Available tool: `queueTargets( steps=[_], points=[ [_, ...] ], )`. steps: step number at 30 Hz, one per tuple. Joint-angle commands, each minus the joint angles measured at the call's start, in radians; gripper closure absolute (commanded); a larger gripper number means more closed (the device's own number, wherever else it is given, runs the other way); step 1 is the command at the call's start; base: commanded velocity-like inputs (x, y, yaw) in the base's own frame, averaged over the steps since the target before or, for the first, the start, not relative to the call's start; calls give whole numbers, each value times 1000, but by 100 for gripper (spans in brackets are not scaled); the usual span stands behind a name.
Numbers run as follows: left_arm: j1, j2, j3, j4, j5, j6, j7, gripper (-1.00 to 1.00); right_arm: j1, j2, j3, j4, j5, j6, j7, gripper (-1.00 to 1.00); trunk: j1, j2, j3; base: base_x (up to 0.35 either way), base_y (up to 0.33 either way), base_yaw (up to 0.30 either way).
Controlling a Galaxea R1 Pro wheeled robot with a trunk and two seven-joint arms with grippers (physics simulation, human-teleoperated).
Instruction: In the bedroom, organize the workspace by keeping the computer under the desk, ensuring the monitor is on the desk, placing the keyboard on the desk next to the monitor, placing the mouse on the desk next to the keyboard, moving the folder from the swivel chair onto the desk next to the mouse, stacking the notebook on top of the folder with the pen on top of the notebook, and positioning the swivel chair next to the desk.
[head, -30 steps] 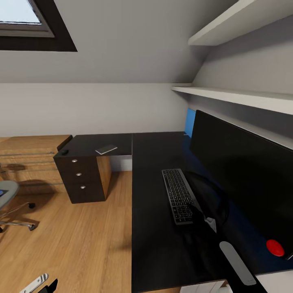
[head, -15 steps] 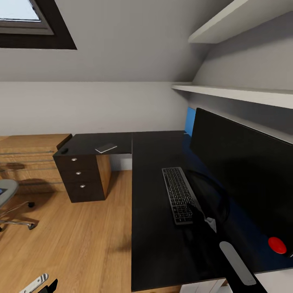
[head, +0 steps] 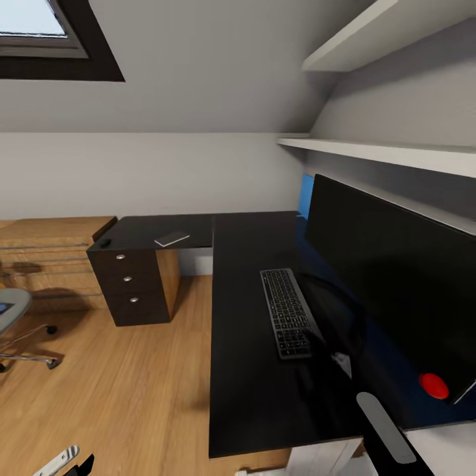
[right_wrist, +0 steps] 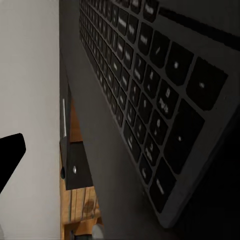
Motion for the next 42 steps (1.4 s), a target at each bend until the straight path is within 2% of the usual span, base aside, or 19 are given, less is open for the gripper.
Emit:
queueTargets(
  steps=[1, 35, 38, 42],
  points=[
    [0, 0, -1, 0, 11, -2, -1, -100, 0, -1, 1, 0, -8, 0, -2, -100, -1, -1, -1, -270, -131, 0],
    [0, 1, 0, 0, 11, -1, 0, -100, 0, 7, 15, 8, -8, -1, -4, -100, -1, -1, -1, -303, -127, 0],
    [0, 1, -1, 0, 11, 1, 0, -100, 0, 11, 28, 22, -7, -3, -4, -100, -1, -1, -1, -325, -79, 0],
    [0, 0, -1, 0, 10, 2, 0, -100, 0, 19, 72, 38, -4, -4, -9, -100, -1, -1, -1, -325, -98, 0]
  ],
)
